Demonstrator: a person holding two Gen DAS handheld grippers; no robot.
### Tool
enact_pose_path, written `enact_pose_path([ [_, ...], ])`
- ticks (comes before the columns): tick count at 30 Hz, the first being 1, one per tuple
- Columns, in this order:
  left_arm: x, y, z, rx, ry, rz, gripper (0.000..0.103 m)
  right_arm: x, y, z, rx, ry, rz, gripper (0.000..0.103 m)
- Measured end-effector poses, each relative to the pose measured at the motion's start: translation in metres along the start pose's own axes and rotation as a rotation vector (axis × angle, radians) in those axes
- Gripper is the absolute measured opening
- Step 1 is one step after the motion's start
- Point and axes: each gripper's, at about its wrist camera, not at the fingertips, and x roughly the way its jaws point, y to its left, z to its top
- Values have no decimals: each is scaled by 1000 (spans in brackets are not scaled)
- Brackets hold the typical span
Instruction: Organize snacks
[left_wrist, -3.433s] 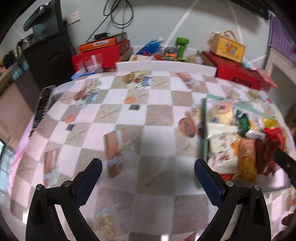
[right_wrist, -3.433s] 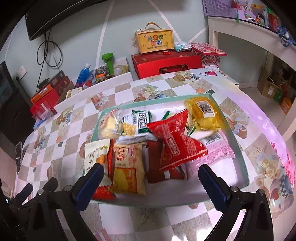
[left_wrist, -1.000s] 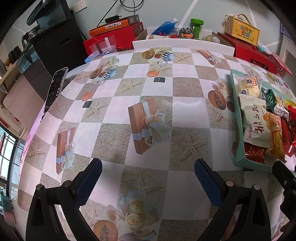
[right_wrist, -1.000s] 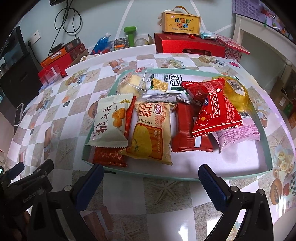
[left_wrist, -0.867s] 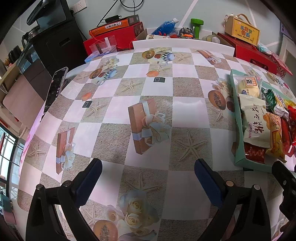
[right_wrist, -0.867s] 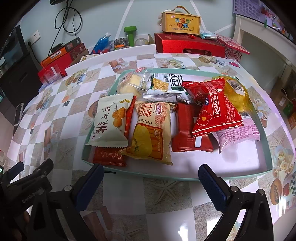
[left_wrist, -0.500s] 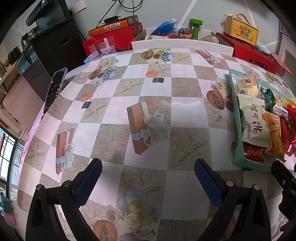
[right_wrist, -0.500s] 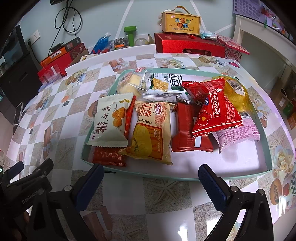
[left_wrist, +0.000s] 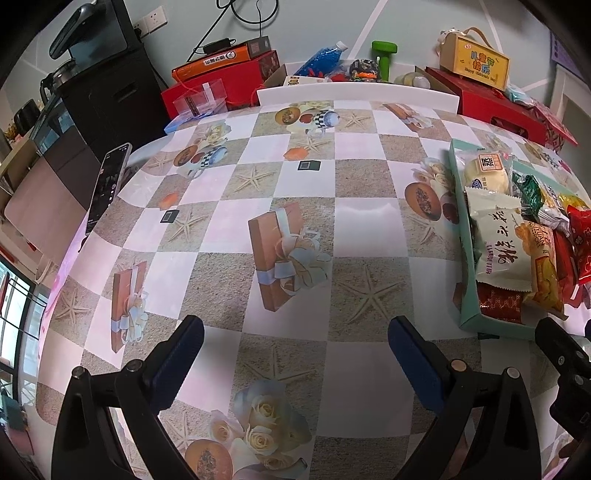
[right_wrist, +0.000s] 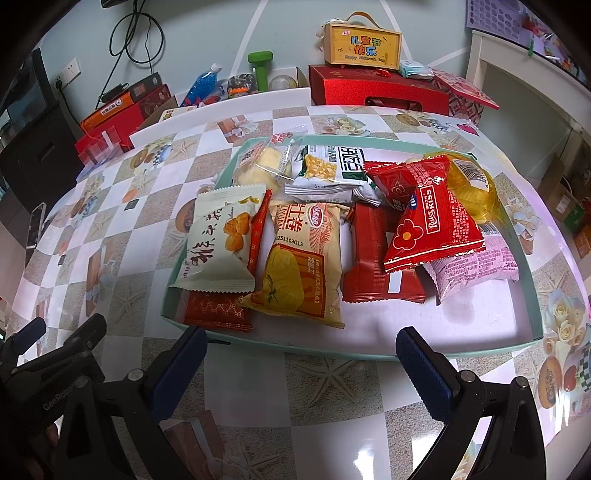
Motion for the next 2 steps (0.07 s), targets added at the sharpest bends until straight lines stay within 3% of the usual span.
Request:
enact_pose_path([
  [2, 0, 0, 0, 0, 0, -5, 100, 0, 0, 0, 0, 0, 0, 103],
])
